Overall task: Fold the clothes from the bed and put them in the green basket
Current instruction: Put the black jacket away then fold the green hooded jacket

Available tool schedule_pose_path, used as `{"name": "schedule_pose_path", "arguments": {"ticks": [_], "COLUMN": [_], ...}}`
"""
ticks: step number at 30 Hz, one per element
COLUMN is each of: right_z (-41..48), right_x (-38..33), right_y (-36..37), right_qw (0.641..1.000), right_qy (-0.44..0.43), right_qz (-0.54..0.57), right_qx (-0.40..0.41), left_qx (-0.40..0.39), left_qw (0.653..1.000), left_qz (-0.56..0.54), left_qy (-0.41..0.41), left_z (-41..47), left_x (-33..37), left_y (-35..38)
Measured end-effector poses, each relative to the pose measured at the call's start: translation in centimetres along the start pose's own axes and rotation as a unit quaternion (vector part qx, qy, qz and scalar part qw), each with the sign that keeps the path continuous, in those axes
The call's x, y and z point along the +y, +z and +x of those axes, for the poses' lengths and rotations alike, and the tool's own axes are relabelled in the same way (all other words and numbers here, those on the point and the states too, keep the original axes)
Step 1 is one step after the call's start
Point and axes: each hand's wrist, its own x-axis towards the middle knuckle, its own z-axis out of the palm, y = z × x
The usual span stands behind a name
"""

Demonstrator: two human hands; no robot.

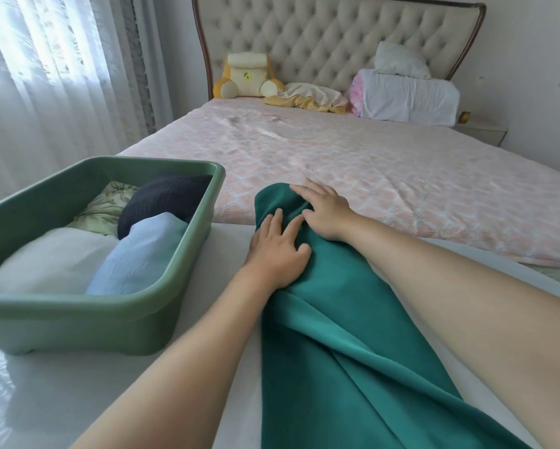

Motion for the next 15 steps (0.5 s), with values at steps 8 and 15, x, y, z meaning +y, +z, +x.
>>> {"name": "schedule_pose_path", "arguments": {"ticks": [8,15], "right_z": [4.0,4.8], "right_x": [-0.2,-1.4], "right_y": [-0.1,-2.3], "right_qw": [0.996,0.978], "right_qy": [-0.064,-0.096], "right_qz": [-0.057,-0.07], "right_qx": [0.002,0.173], "left_qx": [0.167,0.187], "left_qw": [0.94,0.882], "left_qz": [-0.255,-0.397], "left_qy": [-0.15,-0.173], "left_z": [1.2,2.5], "left_x": [-0.8,-1.7], "left_y": [-0.4,-1.9]}}
